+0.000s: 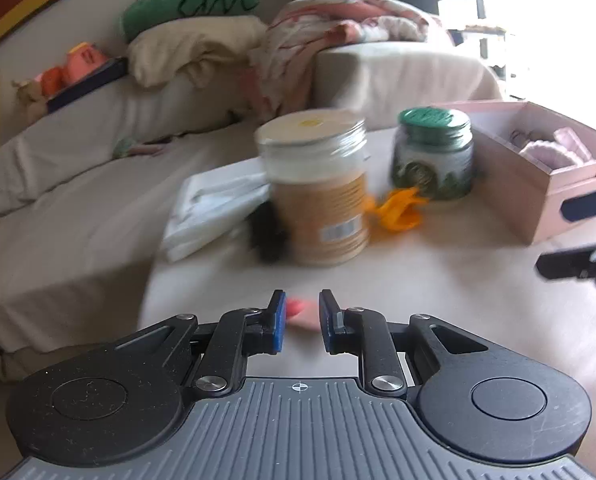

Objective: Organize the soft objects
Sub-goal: 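Grasp the pink red-tipped eraser with the left tool while the right tool grasps the orange flower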

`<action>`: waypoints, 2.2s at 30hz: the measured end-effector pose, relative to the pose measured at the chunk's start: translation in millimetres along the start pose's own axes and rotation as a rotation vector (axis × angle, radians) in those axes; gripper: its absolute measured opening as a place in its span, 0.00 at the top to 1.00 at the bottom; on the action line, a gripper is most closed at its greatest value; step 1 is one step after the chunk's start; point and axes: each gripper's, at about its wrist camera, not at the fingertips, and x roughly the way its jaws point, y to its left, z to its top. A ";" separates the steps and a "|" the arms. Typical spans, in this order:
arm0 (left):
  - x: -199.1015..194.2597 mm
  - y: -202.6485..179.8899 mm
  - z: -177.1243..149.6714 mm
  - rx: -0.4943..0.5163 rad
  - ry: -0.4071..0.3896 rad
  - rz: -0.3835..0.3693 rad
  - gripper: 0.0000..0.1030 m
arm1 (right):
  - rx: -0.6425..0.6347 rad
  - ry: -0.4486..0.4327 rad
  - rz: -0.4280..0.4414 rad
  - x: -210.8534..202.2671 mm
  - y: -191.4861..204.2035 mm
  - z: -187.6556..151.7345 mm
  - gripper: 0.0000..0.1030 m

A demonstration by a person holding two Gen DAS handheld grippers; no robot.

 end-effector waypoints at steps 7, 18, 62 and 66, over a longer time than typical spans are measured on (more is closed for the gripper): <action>-13.9 40.4 -4.6 -0.161 0.015 0.008 0.81 | 0.034 0.036 0.026 14.6 6.2 0.8 0.43; 10.6 -26.2 10.1 0.044 -0.051 -0.095 0.77 | -0.015 0.034 -0.001 8.9 15.2 -3.3 0.43; 27.4 50.3 0.2 -0.276 0.109 -0.145 0.68 | -0.259 -0.153 -0.071 23.2 51.4 21.4 0.40; 25.2 51.1 -4.3 -0.280 0.087 -0.153 0.69 | -0.350 -0.118 -0.079 57.5 63.7 42.6 0.50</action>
